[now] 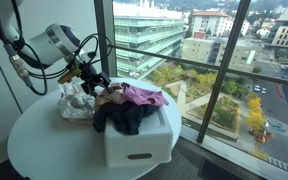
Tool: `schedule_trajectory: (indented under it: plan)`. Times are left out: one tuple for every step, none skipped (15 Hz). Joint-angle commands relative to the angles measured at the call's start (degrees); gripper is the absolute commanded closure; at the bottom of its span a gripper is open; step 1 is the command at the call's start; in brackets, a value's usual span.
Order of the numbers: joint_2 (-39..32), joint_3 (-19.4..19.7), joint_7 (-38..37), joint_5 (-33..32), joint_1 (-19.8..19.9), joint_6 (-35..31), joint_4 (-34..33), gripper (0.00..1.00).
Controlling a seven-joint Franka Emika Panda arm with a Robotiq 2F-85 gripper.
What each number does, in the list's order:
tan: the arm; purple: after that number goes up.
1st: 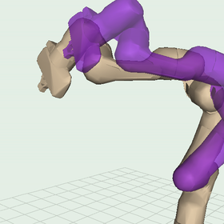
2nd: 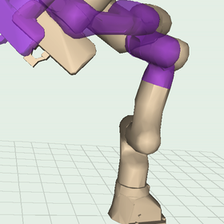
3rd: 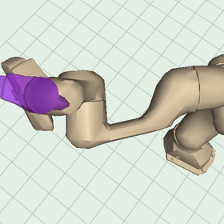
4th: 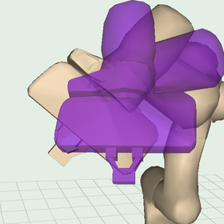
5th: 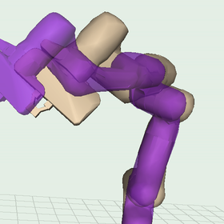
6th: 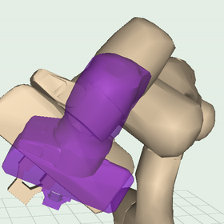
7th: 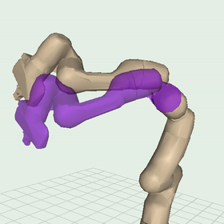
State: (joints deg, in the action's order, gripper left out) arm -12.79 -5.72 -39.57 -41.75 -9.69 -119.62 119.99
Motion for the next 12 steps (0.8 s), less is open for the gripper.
schedule_trajectory:
  plan:
    - [-1.6, 1.8, -3.5, -6.4, -0.6, -3.1, -0.2, 0.0]
    - [-2.1, 2.4, -4.5, -9.8, -0.7, -2.9, -0.1, 0.0]
    - [-2.4, 2.7, -5.1, -12.1, -0.6, -2.7, 0.0, 0.0]
    - [-2.8, 2.8, -5.5, -13.6, -0.3, -2.8, 0.2, 0.0]
    - [-3.1, 2.9, -5.8, -14.4, 0.0, -3.3, 0.4, 0.03]
    - [-3.2, 2.8, -5.7, -14.2, 0.3, -3.8, 0.5, 0.27]
    - [-3.3, 2.8, -5.7, -14.1, 0.4, -4.1, 0.5, 0.28]
    - [-3.3, 2.7, -5.5, -13.7, 0.4, -4.2, 0.5, 0.34]
    - [-3.2, 2.7, -5.3, -13.5, 0.4, -4.5, 0.5, 0.42]
    - [-3.1, 2.6, -5.0, -13.2, 0.4, -4.6, 0.4, 0.5]
    - [-3.0, 2.7, -5.1, -13.4, 0.3, -4.3, 0.3, 0.58]
    - [-2.7, 2.5, -4.7, -13.0, 0.4, -4.4, 0.2, 0.65]
